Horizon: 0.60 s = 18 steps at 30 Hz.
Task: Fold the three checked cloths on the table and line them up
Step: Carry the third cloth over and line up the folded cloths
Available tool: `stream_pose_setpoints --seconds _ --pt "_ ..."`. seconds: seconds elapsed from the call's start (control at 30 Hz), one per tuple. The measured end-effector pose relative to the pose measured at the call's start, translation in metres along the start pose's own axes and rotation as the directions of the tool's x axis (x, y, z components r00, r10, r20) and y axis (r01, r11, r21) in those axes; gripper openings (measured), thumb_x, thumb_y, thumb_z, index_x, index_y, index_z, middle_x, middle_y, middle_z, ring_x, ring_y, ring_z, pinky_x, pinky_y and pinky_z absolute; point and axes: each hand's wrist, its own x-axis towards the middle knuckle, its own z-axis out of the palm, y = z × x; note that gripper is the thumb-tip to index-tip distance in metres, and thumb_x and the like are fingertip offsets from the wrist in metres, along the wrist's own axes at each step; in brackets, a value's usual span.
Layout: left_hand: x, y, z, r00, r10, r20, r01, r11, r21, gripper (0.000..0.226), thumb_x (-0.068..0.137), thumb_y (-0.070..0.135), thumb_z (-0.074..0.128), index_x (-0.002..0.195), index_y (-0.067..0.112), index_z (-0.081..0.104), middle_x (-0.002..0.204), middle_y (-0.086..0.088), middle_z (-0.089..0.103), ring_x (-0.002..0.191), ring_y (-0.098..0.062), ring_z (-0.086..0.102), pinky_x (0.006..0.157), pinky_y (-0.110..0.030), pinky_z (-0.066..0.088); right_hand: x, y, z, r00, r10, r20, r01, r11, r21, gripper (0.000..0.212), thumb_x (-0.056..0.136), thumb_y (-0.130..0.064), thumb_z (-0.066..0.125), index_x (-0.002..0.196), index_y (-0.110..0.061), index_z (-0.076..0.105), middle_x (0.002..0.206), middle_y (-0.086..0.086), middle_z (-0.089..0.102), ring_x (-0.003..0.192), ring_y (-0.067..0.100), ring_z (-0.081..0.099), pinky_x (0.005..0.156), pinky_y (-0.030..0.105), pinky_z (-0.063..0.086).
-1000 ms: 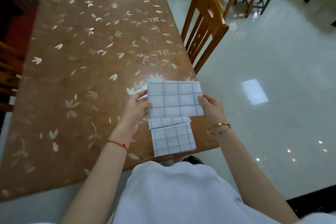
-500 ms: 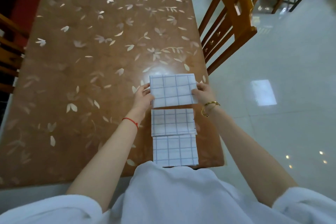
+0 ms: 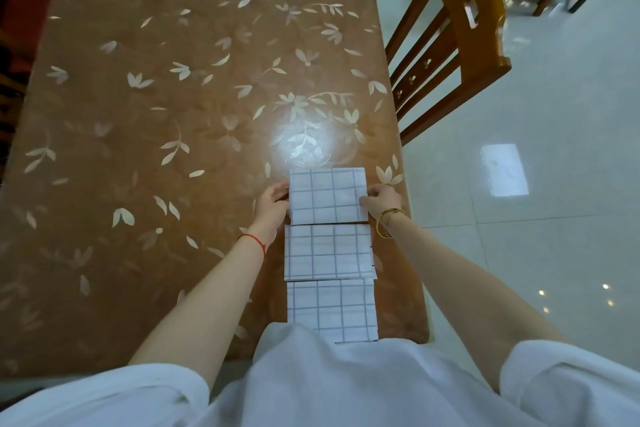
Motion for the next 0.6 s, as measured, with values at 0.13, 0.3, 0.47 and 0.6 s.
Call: stream_pose_setpoints --seconds 0.13,0.3,0.47,0.6 --pt "0.003 -0.001 -0.003 1.000 -0.006 -0.004 0.006 1.000 0.002 0.047 0.092 -0.014 0.048 0.133 0.007 0.055 0.133 -0.004 0.058 0.129 -0.021 0.051 0.110 -0.041 0.043 0.003 0.007 0.006 0.998 -0.070 0.003 0.070 0.996 -0.056 0.009 0.086 -0.014 0.055 0.087 -0.009 0.063 0.066 -0.001 0.052 0.061 0.013 0.046 0.052 0.019 0.035" --pt "0.003 -0.002 -0.004 0.999 0.027 -0.031 -0.027 1.000 0.007 0.042 0.093 -0.008 0.051 0.132 0.006 0.056 0.131 -0.003 0.059 0.125 -0.019 0.053 0.109 -0.039 0.044 0.003 0.012 0.008 0.989 -0.135 -0.053 0.125 0.978 -0.166 0.012 0.091 -0.016 0.054 0.100 -0.016 0.062 0.083 0.000 0.064 0.079 0.018 0.060 0.074 0.032 0.054" --pt "0.001 -0.005 -0.003 0.999 0.034 -0.041 -0.034 0.999 0.007 0.042 0.094 -0.006 0.047 0.133 0.007 0.058 0.120 0.002 0.060 0.122 -0.020 0.055 0.108 -0.039 0.045 0.001 0.017 0.012 0.980 -0.046 -0.193 0.064 0.994 0.084 0.024 0.092 -0.015 0.053 0.111 -0.014 0.067 0.092 -0.001 0.065 0.086 0.017 0.059 0.080 0.028 0.049" --pt "0.002 -0.007 -0.004 0.999 0.037 0.002 -0.037 0.998 0.043 0.044 0.095 -0.003 0.048 0.136 0.009 0.056 0.125 0.001 0.061 0.124 -0.020 0.055 0.109 -0.040 0.044 0.001 0.020 0.016 0.986 -0.015 -0.164 0.043 0.985 0.168 0.027 0.092 -0.013 0.050 0.110 -0.017 0.070 0.097 0.001 0.067 0.094 0.020 0.062 0.089 0.033 0.051"
